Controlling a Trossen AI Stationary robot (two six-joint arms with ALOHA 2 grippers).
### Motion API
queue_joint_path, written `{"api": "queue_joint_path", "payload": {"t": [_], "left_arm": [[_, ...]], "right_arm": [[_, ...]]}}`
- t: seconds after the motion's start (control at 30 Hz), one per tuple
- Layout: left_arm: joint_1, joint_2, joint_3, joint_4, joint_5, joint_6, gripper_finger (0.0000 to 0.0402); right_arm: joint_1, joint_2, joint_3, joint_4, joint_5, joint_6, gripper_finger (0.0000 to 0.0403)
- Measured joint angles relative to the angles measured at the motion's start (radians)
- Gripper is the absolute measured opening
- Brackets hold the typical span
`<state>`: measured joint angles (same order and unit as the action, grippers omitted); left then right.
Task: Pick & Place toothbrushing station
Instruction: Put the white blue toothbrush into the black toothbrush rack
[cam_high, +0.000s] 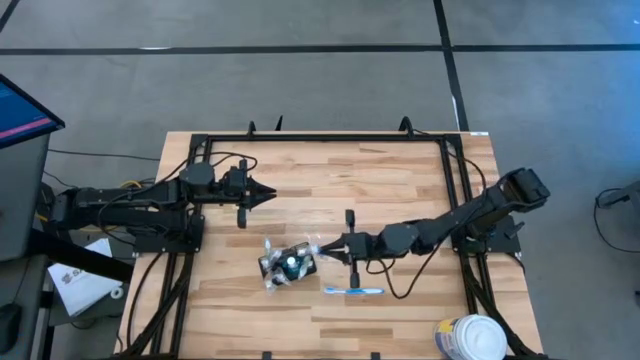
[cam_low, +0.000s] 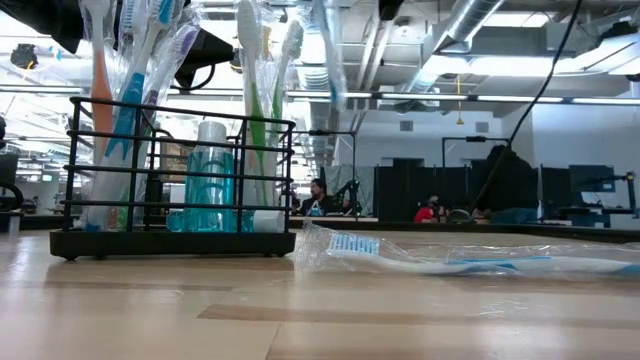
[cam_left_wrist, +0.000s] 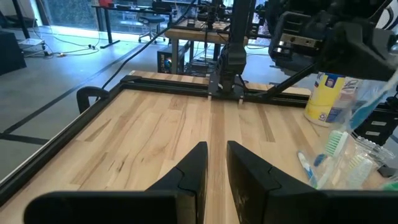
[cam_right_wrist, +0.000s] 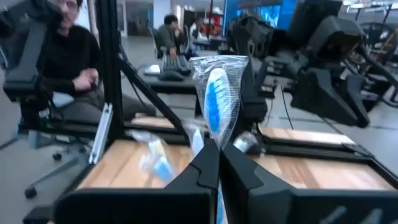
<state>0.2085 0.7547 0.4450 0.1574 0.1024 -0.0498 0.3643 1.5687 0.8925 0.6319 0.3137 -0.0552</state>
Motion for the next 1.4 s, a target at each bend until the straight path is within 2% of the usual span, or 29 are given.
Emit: {"api": "queue_joint_path", "payload": {"t": [0.37, 0.8, 1.0, 1.4], "left_arm": [[0.000, 0.000, 0.000, 0.000, 0.000, 0.000, 0.0053], [0.000, 0.000, 0.000, 0.000, 0.000, 0.000, 0.0053], [0.000, 0.000, 0.000, 0.000, 0.000, 0.000, 0.0053], [0.000, 0.000, 0.000, -0.001, 0.000, 0.000, 0.0053]], "right_arm": [[0.000, 0.150, 0.000, 0.254, -0.029, -0.036, 0.0000], [-0.006, 0.171, 0.000, 0.328, -0.077, -0.076, 0.0000], [-0.014, 0.257, 0.001, 0.467, -0.081, -0.122, 0.0000], [-0.020, 0.287, 0.000, 0.430, -0.081, -0.140, 0.0000]]}}
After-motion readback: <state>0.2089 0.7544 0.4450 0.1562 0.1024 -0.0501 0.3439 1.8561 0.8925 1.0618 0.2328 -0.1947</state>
